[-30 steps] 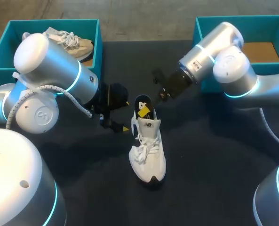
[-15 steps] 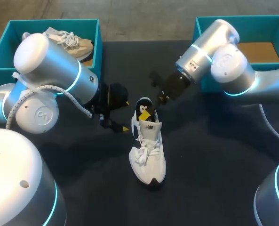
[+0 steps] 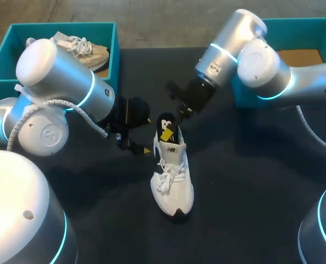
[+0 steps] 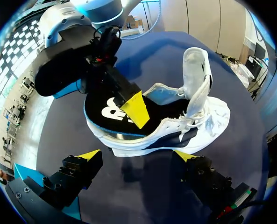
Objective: Take the shoe out of the shoebox, open the shoe tongue, remove and reinsert the insole, then place the shoe into the shoebox
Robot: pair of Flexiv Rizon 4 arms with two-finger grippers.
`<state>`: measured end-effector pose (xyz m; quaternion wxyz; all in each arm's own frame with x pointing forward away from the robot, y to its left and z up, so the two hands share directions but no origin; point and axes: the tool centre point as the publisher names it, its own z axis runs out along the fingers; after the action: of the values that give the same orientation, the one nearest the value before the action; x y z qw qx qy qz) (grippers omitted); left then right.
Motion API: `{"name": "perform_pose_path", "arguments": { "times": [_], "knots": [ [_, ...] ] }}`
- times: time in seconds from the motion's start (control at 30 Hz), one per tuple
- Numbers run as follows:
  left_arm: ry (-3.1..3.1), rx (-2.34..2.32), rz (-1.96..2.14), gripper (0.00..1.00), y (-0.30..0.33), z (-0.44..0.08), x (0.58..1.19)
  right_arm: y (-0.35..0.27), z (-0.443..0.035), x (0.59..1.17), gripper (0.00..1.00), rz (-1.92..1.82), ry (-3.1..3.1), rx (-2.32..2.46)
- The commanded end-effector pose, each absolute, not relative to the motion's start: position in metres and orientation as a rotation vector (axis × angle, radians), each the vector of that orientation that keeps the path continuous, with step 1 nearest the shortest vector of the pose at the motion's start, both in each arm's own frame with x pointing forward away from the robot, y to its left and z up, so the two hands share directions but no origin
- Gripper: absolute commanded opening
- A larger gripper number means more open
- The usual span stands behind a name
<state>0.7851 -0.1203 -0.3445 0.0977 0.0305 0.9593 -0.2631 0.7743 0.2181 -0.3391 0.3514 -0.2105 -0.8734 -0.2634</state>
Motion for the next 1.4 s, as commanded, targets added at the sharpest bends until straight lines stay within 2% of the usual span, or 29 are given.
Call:
{"name": "perform_pose_path", "arguments": {
  "times": [0.03,0.97,1.03,1.07,1.1,1.33,1.4],
  "knots": [
    [2.837,0.089,-0.777,1.0,-0.12,-0.345,0.784,0.221,-0.338,0.779,0.0,-0.627,-2.245,-0.524],
    [2.837,0.089,-0.777,1.0,-0.12,-0.345,0.784,0.225,-0.362,0.746,0.0,-0.492,-2.179,-0.536],
    [2.837,0.089,-0.777,1.0,-0.12,-0.345,0.784,0.224,-0.358,0.747,0.04,-0.495,-2.199,-0.54],
    [2.837,0.089,-0.777,1.0,-0.12,-0.345,0.784,0.224,-0.355,0.747,0.13,-0.498,-2.207,-0.54],
    [2.837,0.089,-0.777,1.0,-0.12,-0.345,0.784,0.223,-0.354,0.747,0.16,-0.497,-2.214,-0.54],
    [2.837,0.089,-0.777,1.0,-0.12,-0.345,0.784,0.222,-0.344,0.751,0.22,-0.491,-2.265,-0.542],
    [2.837,0.089,-0.777,1.0,-0.12,-0.345,0.784,0.221,-0.34,0.752,0.27,-0.491,-2.282,-0.543]
  ]
}}
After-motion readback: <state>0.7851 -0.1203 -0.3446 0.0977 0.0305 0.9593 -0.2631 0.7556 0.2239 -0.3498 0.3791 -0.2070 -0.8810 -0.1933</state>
